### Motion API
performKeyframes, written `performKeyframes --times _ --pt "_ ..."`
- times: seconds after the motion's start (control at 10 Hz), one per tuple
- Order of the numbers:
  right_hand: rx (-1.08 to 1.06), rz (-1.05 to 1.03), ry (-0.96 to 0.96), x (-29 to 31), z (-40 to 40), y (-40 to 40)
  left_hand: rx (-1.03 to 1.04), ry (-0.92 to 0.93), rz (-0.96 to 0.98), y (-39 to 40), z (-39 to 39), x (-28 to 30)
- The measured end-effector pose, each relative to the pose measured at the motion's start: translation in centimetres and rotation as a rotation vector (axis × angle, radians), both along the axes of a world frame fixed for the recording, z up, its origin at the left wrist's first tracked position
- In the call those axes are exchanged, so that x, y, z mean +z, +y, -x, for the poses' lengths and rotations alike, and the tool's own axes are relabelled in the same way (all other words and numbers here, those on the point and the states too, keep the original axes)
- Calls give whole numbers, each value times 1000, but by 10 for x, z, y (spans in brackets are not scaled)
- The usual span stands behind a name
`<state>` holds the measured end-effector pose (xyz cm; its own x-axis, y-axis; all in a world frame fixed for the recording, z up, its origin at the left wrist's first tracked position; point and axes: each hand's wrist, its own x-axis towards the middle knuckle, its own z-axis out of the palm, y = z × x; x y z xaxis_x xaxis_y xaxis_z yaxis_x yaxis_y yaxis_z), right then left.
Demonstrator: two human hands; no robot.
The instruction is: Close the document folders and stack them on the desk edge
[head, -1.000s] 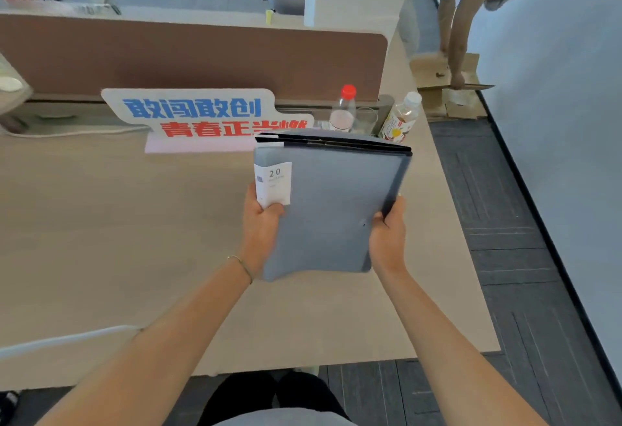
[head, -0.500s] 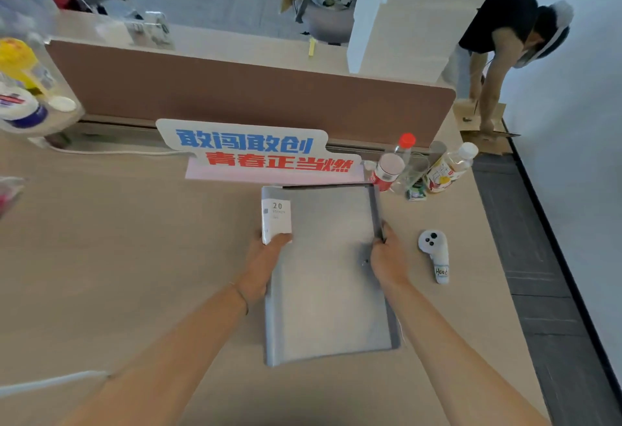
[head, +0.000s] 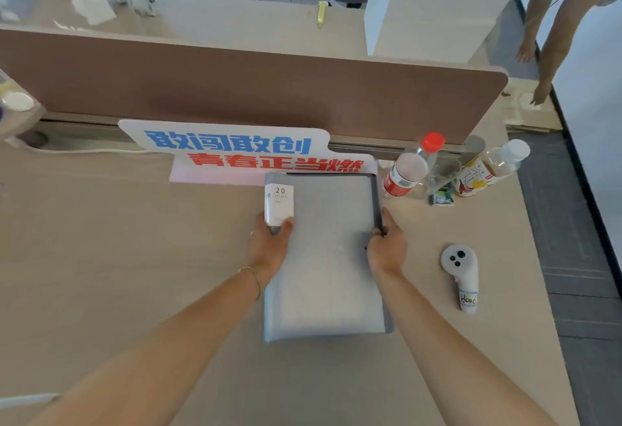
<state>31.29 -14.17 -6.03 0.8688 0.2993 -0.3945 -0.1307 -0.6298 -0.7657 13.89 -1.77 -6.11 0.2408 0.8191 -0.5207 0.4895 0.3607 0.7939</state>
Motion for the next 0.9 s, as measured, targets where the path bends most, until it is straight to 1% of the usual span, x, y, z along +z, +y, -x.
performKeyframes --times 0.1,0.3,0.5,0.6,0.7,0.8,0.9 --pt "-9 36 8 -13 -4 2 -16 67 -80 0 -9 -5" --pt "-30 21 90 -27 -2 5 -8 148 -147 2 -23 -8" --pt "97 134 27 -34 -5 6 -19 186 -161 2 -25 -11" --pt "141 179 25 -26 -6 7 -33 186 -136 4 -25 -8" --pt "188 224 -56 -22 -5 6 -40 161 -131 4 -23 -5" --pt "193 137 -71 -8 -1 0 -15 152 -159 2 -19 14" --pt "103 -64 -71 16 6 -2 62 47 -263 -4 -21 39"
